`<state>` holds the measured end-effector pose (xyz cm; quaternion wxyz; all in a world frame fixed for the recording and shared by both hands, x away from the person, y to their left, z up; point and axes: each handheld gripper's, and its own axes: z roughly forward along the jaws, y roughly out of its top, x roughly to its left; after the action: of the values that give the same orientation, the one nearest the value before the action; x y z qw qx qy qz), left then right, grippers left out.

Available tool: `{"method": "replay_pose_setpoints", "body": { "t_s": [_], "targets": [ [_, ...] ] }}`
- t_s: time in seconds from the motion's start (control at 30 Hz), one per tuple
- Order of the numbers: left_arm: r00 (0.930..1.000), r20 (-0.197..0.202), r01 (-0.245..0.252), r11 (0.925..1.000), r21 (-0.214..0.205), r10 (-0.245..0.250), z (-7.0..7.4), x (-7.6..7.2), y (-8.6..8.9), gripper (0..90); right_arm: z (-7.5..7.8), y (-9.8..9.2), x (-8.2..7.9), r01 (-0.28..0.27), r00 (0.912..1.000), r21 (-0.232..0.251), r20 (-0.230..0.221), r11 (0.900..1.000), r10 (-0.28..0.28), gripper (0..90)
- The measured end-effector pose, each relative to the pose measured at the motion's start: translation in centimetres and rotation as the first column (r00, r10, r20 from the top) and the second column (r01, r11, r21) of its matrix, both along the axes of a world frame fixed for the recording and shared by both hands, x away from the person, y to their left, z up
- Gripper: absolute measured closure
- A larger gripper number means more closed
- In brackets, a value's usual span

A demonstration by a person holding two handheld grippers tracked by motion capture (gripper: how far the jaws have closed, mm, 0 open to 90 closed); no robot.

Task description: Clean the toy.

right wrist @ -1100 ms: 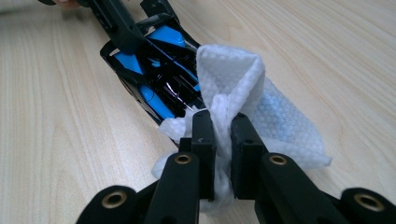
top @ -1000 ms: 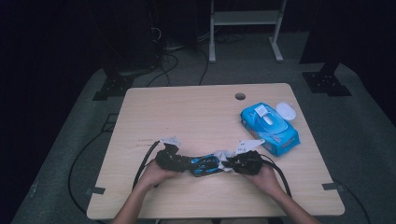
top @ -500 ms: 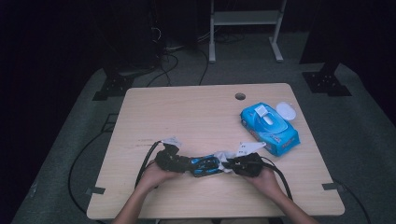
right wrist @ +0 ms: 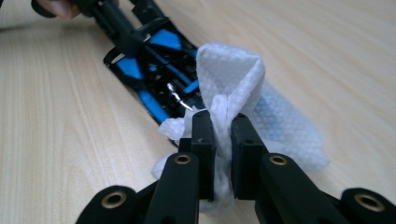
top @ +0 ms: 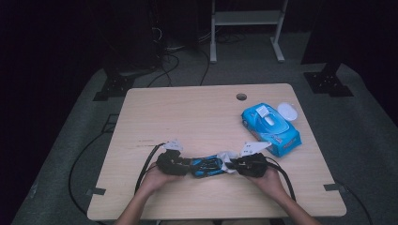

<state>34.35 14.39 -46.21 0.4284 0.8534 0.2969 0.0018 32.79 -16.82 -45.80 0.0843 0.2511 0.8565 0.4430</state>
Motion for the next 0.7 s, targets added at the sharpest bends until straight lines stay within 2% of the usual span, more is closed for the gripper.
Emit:
{"method": "replay_pose_setpoints", "body": {
  "t_s": [0.03,0.07,0.1,0.13,0.17,0.27,0.3,0.33,0.4,0.47,0.5,0.6,0.7],
  "targets": [
    [0.9997,0.024,0.001,1.0000,0.002,-0.001,0.0,-0.2,0.0,56.5,0.2,-0.2,0.0,0.007,1.0000,0.002,0.000,1.0000,-0.007,81.4],
    [0.9970,0.076,0.014,0.9999,0.008,-0.015,0.0,-0.7,-0.1,56.5,0.3,-0.5,0.1,0.011,0.9999,0.007,0.001,0.9999,-0.011,81.3],
    [0.9970,0.076,0.014,0.9999,0.008,-0.015,0.0,-0.7,-0.1,56.5,0.8,-1.1,0.3,0.030,0.9996,0.014,0.003,0.9995,-0.030,80.9],
    [0.9915,0.127,0.023,0.9995,0.020,-0.025,0.1,-1.2,-0.2,56.5,0.9,-1.4,0.4,0.032,0.9995,0.021,-0.006,0.9993,-0.032,80.2],
    [0.9915,0.127,0.023,0.9995,0.020,-0.025,0.1,-1.2,-0.2,56.4,1.0,-1.7,0.7,0.029,0.9994,0.023,-0.017,0.9993,-0.029,79.7],
    [0.9814,0.189,0.028,0.9990,0.033,-0.034,0.1,-1.9,-0.4,56.4,1.0,-2.0,1.1,0.027,0.9987,0.032,-0.043,0.9991,-0.025,77.6],
    [0.9770,0.210,0.030,0.9988,0.039,-0.037,0.1,-2.2,-0.4,56.4,1.0,-2.1,1.3,0.022,0.9976,0.028,-0.067,0.9994,-0.020,75.2],
    [0.9728,0.229,0.027,0.9988,0.042,-0.036,0.1,-2.4,-0.4,56.4,0.9,-2.2,1.5,0.028,0.9974,0.017,-0.068,0.9995,-0.027,72.3],
    [0.9655,0.258,0.026,0.9985,0.048,-0.038,0.0,-2.8,-0.5,56.0,0.6,-2.2,1.7,0.021,0.9956,0.021,-0.092,0.9996,-0.019,68.0],
    [0.9605,0.275,0.027,0.9983,0.053,-0.040,0.0,-3.0,-0.5,55.5,0.3,-2.1,2.1,0.002,0.9926,0.020,-0.122,0.9998,0.000,57.3],
    [0.9566,0.288,0.027,0.9981,0.056,-0.042,0.0,-3.2,-0.5,55.5,0.3,-2.1,2.1,0.002,0.9926,0.020,-0.122,0.9998,0.000,57.3],
    [0.9421,0.330,0.037,0.9969,0.069,-0.058,-0.1,-3.6,-0.6,55.5,0.0,-2.1,2.7,-0.018,0.9868,0.006,-0.161,0.9998,0.019,50.0],
    [0.9368,0.344,0.042,0.9961,0.078,-0.066,-0.1,-3.7,-0.7,55.4,-0.4,-1.9,3.6,-0.050,0.9779,0.009,-0.203,0.9987,0.051,46.8]
  ]
}}
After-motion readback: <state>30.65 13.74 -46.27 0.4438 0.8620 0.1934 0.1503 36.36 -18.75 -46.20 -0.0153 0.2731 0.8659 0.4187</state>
